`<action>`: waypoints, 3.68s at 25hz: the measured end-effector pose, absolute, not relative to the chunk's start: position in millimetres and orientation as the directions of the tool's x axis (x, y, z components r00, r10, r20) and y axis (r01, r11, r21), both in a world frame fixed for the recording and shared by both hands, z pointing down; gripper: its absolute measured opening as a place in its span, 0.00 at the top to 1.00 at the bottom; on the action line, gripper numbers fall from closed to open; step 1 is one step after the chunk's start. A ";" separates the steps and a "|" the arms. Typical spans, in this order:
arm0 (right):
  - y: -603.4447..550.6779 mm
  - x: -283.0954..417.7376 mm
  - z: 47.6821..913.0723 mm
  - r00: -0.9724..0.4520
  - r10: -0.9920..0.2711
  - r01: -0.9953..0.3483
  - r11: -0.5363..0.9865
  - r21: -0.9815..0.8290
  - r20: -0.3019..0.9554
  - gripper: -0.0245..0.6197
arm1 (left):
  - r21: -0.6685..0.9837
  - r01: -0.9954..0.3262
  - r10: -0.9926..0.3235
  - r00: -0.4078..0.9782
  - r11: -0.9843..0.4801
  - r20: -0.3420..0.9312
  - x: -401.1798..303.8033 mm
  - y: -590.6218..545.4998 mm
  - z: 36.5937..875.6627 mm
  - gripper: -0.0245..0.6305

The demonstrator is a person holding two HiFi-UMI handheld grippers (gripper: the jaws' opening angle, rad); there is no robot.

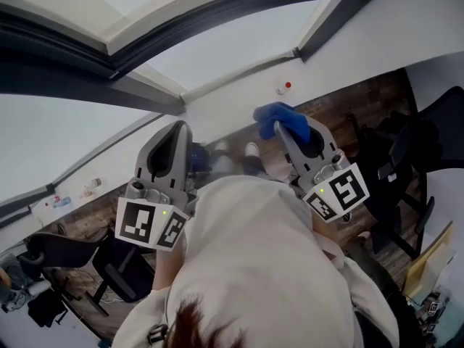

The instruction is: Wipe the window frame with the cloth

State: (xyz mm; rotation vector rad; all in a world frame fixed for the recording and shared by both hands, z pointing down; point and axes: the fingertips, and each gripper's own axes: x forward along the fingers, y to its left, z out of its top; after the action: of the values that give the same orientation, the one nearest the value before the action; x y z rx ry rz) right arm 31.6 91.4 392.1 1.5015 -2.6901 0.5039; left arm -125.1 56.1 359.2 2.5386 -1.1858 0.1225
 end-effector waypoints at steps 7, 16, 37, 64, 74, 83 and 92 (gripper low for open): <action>36.9 -59.1 388.0 -0.545 -0.813 -0.838 0.522 -0.160 0.203 0.89 | 0.274 -0.708 -0.675 0.705 -0.651 0.218 -170.4 39.2 358.7 0.95; -103.5 -207.9 394.5 -0.632 -0.744 -0.763 0.646 -0.008 0.218 0.89 | 0.311 -0.696 -0.668 0.714 -0.647 0.208 -232.5 10.2 374.6 0.95; -175.4 -288.9 460.9 -0.616 -0.712 -0.743 0.667 0.051 0.337 0.89 | 0.352 -0.632 -0.617 0.768 -0.690 0.169 -250.0 -5.5 372.1 0.95; -187.5 -232.9 460.5 -0.522 -0.789 -0.829 0.559 0.026 0.324 0.89 | 0.327 -0.470 -0.459 0.881 -0.820 0.115 -207.7 11.8 359.5 0.95; -190.9 -214.8 459.7 -0.505 -0.802 -0.841 0.540 0.026 0.320 0.89 | 0.321 -0.462 -0.449 0.886 -0.827 0.118 -197.9 9.3 359.6 0.95; -194.8 -194.3 459.9 -0.483 -0.818 -0.858 0.513 0.017 0.313 0.89 | 0.317 -0.458 -0.443 0.888 -0.831 0.122 -191.9 4.6 359.8 0.95; -202.3 -144.5 458.9 -0.405 -0.860 -0.904 0.427 0.002 0.311 0.89 | 0.317 -0.422 -0.404 0.906 -0.849 0.124 -171.9 1.5 359.7 0.95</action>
State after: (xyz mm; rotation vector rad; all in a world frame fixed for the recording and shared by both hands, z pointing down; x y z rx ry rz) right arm -144.5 -202.3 458.9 1.5336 -2.4186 0.2426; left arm -171.9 1.5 359.7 2.7303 -0.6108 0.0752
